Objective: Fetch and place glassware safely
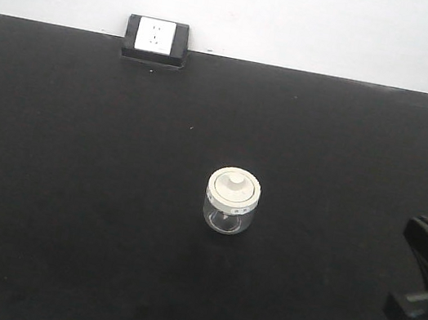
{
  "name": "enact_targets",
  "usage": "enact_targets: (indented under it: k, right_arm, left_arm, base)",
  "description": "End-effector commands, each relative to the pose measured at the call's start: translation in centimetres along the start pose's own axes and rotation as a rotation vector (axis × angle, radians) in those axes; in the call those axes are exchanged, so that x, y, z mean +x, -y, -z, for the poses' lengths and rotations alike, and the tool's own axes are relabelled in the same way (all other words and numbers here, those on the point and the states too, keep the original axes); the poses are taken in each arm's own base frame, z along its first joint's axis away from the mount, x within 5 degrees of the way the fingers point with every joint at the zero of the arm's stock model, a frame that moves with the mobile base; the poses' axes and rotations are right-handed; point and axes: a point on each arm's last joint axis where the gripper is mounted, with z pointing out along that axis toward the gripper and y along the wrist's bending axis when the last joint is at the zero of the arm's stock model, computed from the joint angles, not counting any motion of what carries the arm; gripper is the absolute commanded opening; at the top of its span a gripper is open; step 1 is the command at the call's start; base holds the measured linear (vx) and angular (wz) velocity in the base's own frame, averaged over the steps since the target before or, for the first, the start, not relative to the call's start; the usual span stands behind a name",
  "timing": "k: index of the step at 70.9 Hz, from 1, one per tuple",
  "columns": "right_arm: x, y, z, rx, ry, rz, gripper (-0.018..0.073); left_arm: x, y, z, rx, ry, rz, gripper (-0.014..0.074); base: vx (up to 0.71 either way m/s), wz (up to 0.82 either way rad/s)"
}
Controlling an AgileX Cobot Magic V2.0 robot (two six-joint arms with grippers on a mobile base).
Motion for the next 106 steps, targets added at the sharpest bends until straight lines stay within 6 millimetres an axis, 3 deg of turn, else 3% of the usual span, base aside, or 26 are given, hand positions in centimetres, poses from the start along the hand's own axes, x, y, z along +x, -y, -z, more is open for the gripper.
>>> enact_targets:
  k: [1,26,50,71,106]
  right_arm:
    - [-1.3,0.1,1.6,0.007,0.085,0.03,-0.0003]
    - [-1.2,0.1,5.4,0.019,0.146,0.079,-0.0003]
    - [-0.5,0.1,7.8,0.023,0.159,0.082,-0.0003]
    - [2.8,0.0,7.6,0.02,0.219,0.038,-0.0003]
    - [3.2,0.0,7.5,0.021,0.242,0.039,-0.0003]
  left_arm:
    - [-1.6,0.0,0.0,0.002,0.097,0.015,-0.0007]
    - [-1.6,0.0,0.0,0.002,0.097,0.015,-0.0007]
    - [-1.6,0.0,0.0,0.002,0.097,0.015,-0.0007]
    - [-1.6,0.0,0.0,0.002,0.097,0.015,-0.0007]
    - [-1.6,0.0,0.0,0.002,0.097,0.015,-0.0007]
  base:
    - [0.0,0.0]
    - [0.0,0.0]
    - [0.0,0.0]
    - [0.0,0.0]
    - [0.0,0.0]
